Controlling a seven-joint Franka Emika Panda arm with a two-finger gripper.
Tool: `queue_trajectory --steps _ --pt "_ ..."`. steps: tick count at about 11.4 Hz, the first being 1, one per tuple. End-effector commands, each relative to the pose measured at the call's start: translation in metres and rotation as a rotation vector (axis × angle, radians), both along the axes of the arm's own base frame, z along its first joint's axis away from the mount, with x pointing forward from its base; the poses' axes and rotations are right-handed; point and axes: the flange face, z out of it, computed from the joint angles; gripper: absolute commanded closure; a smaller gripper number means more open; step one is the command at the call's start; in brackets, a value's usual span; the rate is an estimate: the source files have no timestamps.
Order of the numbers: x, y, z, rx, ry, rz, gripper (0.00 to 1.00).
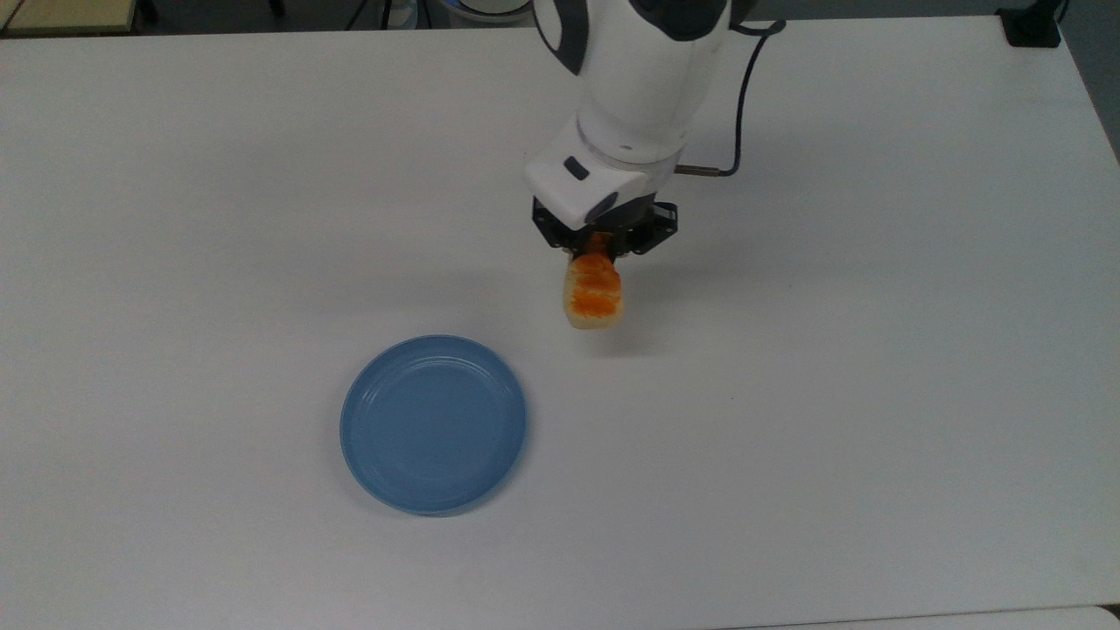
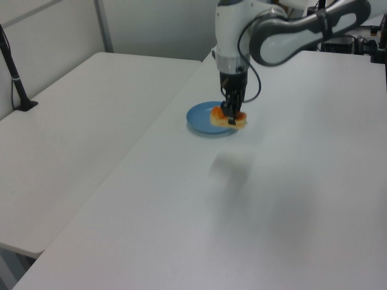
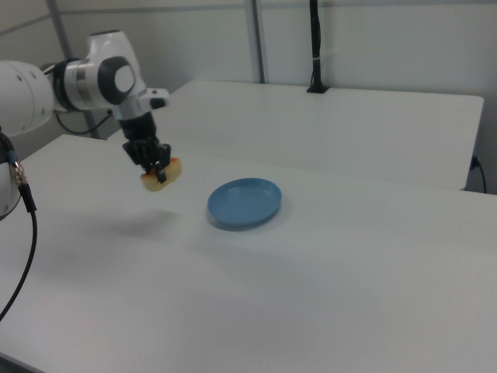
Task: Put the bread on a plate
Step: 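Lift the bread roll and carry it over the blue plate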
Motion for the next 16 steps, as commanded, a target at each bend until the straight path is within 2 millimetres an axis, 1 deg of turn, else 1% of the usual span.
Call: queue_trajectory --steps 1,3,4,5,6,8,10,12,14,16 --pt "0.013 -0.055 0.039 0.028 0.012 0.002 0.67" --pt "0.03 -0.089 0.048 0.041 -0.028 -0.028 0.67" --pt "0.038 -0.098 0.05 0.046 -0.044 -0.039 0.67" --pt "0.044 -0.104 0.048 0.049 -0.055 -0.046 0.67" --pt "0.049 -0.114 0.049 0.056 -0.084 -0.061 0.67" --pt "0.062 -0.122 0.033 0.066 -0.129 -0.069 0.67" --pt "0.076 -0.144 0.017 0.061 -0.188 -0.096 0.67" --pt "0.087 -0.156 -0.01 0.056 -0.188 -0.112 0.67" --pt "0.093 -0.158 -0.036 0.033 -0.184 -0.099 0.67" --pt "0.096 -0.159 -0.056 0.029 -0.167 -0.098 0.67"
